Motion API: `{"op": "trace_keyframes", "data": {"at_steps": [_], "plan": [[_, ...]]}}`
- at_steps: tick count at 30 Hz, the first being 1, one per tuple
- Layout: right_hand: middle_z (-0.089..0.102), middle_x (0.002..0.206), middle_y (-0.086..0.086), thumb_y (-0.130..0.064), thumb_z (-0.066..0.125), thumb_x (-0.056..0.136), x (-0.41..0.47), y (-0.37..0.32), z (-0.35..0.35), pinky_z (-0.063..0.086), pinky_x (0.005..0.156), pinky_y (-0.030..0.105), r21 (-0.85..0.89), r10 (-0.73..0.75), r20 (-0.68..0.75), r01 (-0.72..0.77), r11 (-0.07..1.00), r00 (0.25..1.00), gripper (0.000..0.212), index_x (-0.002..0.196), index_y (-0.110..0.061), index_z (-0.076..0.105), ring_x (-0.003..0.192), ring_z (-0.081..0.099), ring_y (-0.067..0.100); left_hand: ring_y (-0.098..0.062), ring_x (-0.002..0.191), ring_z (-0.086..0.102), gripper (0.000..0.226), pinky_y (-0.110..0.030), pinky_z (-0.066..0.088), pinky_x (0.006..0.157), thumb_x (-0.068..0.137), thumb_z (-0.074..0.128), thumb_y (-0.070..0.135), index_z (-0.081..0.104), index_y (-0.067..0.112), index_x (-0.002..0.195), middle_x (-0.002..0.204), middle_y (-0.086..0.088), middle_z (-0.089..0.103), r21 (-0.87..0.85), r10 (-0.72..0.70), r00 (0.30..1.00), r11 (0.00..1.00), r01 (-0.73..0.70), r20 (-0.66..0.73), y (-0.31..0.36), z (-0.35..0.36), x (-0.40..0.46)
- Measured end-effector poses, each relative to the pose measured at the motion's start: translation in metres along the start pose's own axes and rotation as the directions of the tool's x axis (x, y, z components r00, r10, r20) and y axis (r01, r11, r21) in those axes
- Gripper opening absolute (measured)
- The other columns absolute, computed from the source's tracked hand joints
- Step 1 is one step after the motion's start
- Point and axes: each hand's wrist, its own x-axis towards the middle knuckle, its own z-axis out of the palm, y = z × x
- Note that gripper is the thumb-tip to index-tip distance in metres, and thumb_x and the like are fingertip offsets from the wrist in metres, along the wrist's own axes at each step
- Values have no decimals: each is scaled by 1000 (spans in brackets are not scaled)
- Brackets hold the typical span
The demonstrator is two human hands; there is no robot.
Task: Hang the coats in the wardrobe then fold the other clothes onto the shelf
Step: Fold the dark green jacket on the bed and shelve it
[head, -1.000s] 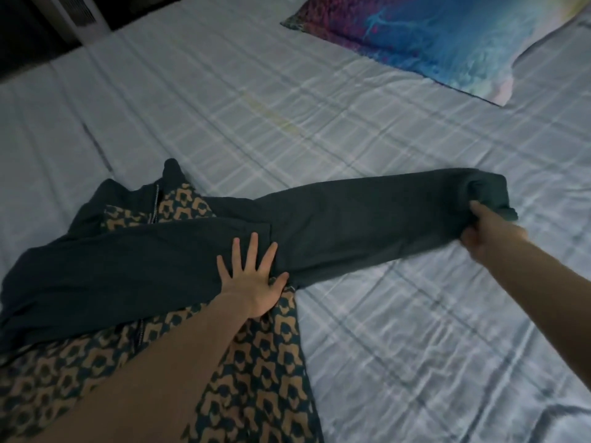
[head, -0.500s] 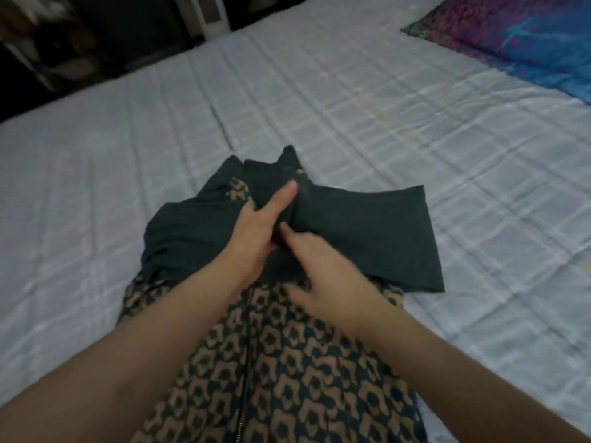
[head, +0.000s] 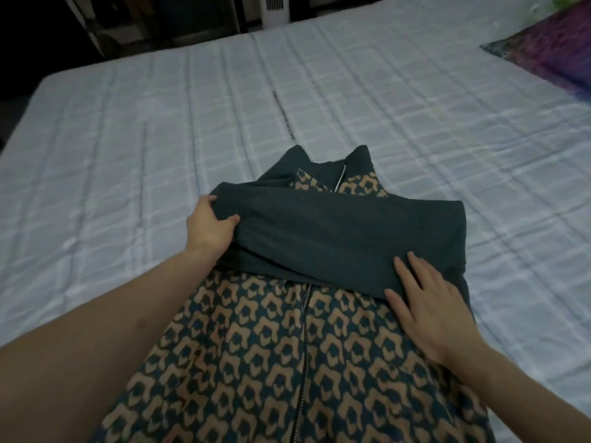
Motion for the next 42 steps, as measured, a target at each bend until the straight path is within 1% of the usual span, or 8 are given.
{"op": "trace_keyframes", "data": {"at_steps": [6, 11, 15, 21, 26, 29, 34, 42], "plan": [[31, 155, 7, -45, 26, 97, 32, 0, -26, 20, 115, 47, 36, 58, -356, -49, 998, 932, 56, 144, -17, 39, 141, 29, 25, -18, 93, 58, 39, -34, 51, 83, 93, 52, 11, 43, 14, 130, 113, -9, 61, -12, 84, 991, 996, -86, -106, -12, 6, 9], [1, 163, 2, -64, 6, 90, 43, 13, 12, 7, 120, 48, -74, -22, -51, 18, 997, 998, 74, 155, -29, 2, 149, -3, 22, -34, 120, 40, 69, -50, 30, 104, 77, 55, 5, 32, 14, 142, 137, -14, 41, 484, 248, 960, 861, -158, -128, -18, 5, 18], [-5, 162, -1, -66, 6, 89, 42, 14, 28, 2, 121, 44, -61, 3, -29, -5, 998, 1000, 75, 154, -31, -5, 149, -9, 18, -26, 138, 28, 49, -51, 13, 115, 86, 52, 24, 44, 27, 134, 150, 0, 33, 538, 641, 753, 588, -605, 147, 11, 36, -9], [14, 161, -5, -67, 15, 88, 44, 8, 24, 13, 118, 43, -73, 14, -64, -19, 997, 998, 71, 153, -36, 14, 149, 7, 17, -24, 149, -10, 64, -66, -14, 110, 91, 10, 72, 5, 48, 151, 162, 15, -1, 654, 325, 862, 562, -506, 388, -51, 85, 24], [58, 103, 3, -55, 34, 88, 109, -30, -36, 30, 92, 44, 12, 161, -181, -161, 987, 970, 42, 98, -21, 56, 104, 51, 28, -27, 149, -10, 67, -68, -11, 111, 91, 7, 70, 3, 45, 152, 163, 11, -2, 694, 383, 854, 504, -513, 353, -56, 90, 24], [53, 123, 13, -39, 58, 84, 174, -49, -60, 36, 94, 45, 173, 161, -337, -107, 979, 928, 51, 126, -11, 48, 115, 47, 34, -27, 149, -9, 67, -68, -9, 111, 91, 8, 69, 4, 43, 153, 163, 10, -1, 704, 391, 855, 497, -507, 340, -58, 92, 24], [49, 123, 11, -45, 84, 68, 250, -72, -79, 48, 70, 37, 556, 383, 92, -366, 746, 919, 102, 140, -7, 23, 105, 56, 33, -29, 150, -5, 66, -68, -6, 111, 92, 11, 67, 9, 42, 153, 163, 8, 5, 697, 423, 845, 496, -518, 327, -61, 95, 26], [62, 71, -3, -23, 83, 69, 255, -68, -82, 52, 66, 31, 642, 179, -60, -99, 760, 982, 23, 80, -17, 63, 79, 66, 21, -29, 150, 0, 65, -67, -6, 112, 92, 17, 66, 16, 42, 152, 162, 7, 12, 685, 446, 838, 505, -525, 314, -65, 96, 26]]}}
